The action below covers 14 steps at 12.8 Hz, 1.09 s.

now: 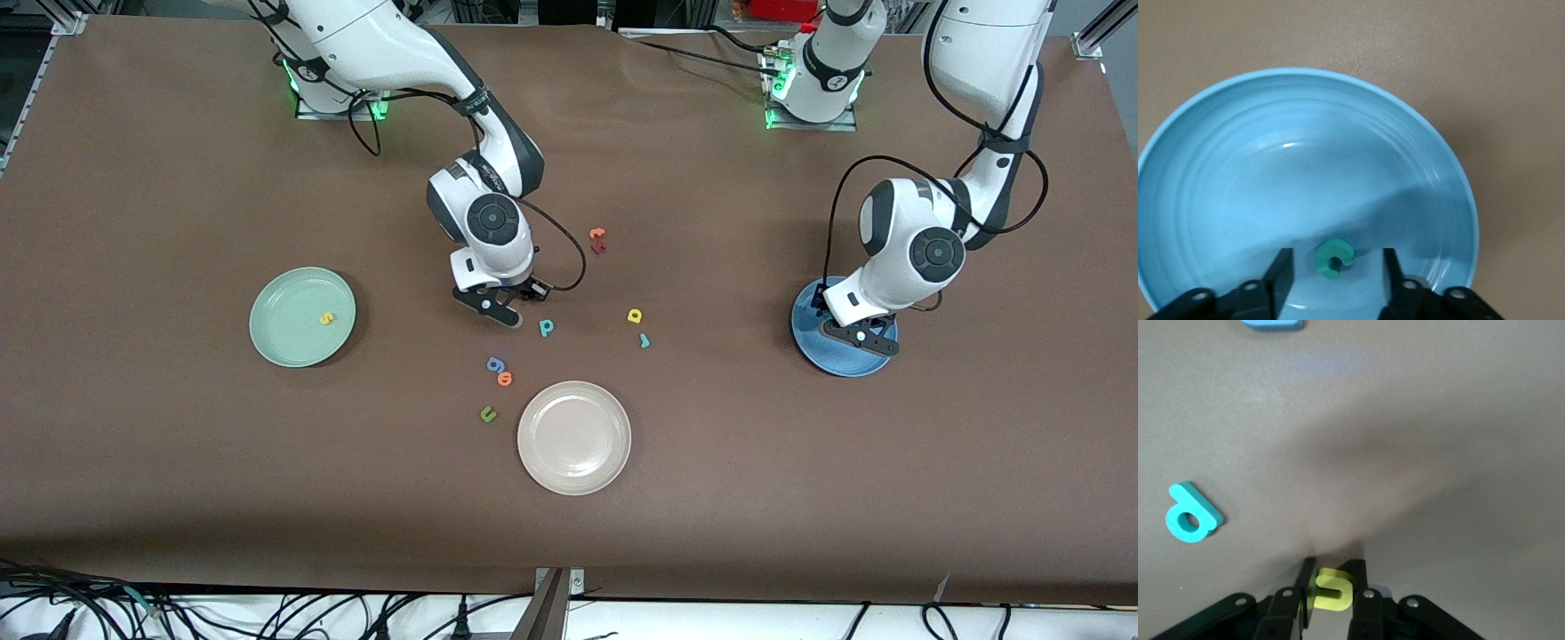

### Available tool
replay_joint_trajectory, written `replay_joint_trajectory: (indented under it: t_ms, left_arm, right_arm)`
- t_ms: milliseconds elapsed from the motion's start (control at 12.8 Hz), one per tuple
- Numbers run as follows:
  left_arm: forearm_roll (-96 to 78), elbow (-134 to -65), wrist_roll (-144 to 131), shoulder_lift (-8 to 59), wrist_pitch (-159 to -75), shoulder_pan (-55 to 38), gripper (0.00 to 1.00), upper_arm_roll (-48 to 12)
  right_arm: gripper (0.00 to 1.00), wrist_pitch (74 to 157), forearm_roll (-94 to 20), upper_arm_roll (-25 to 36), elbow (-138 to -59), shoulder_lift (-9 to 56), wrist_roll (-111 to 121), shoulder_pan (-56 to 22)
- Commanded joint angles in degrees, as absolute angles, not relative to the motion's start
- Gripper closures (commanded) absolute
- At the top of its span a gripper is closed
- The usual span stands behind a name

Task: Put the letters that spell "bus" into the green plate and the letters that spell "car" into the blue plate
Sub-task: 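Place the yellow u on the green plate with the right gripper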

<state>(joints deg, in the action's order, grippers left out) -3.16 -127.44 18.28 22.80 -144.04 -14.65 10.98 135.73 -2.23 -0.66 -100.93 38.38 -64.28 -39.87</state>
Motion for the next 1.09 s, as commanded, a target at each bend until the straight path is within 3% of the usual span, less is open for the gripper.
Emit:
replay_joint_trajectory:
  t_ms: [0, 156, 234, 312, 545, 701, 1013]
  left_arm:
    - [-5.10, -126.83, 15.15, 21.45, -143.88, -15.47, 0.29, 9.15]
    - [-5.01, -126.56, 7.95, 21.09, -143.88, -15.73, 0.21, 6.25]
    - [-5.01, -126.13, 4.43, 21.09, -143.88, -15.82, 0.06, 4.94]
    - [-4.92, -125.78, 1.96, 21.09, -143.88, -16.43, 0.02, 4.31]
    - [-5.01, -124.54, -5.77, 21.18, -143.88, -18.62, 0.02, 3.00]
    - [-5.01, -122.88, -12.79, 21.62, -143.88, -19.86, 0.02, 1.50]
    - [-4.83, -116.56, -31.24, 25.56, -143.88, -22.14, 0.02, -2.46]
  right_arm:
    - [1.00, 130.80, -1.67, 1.48, -100.11, 36.04, -59.26, -39.64]
    - [1.00, 126.85, -1.93, 5.78, -100.02, 34.20, -50.67, -39.55]
    - [1.00, 125.35, -2.28, 8.24, -100.02, 33.75, -45.32, -39.20]
    - [1.00, 124.03, -2.37, 10.35, -100.02, 33.23, -39.52, -38.68]
    - [1.00, 121.30, -2.46, 15.89, -100.19, 32.61, -21.78, -35.09]
    - [0.97, 121.29, -3.07, 16.26, -100.89, 32.96, -9.81, -29.04]
    - [0.94, 121.29, -3.34, 16.44, -104.14, 32.52, -1.33, -24.09]
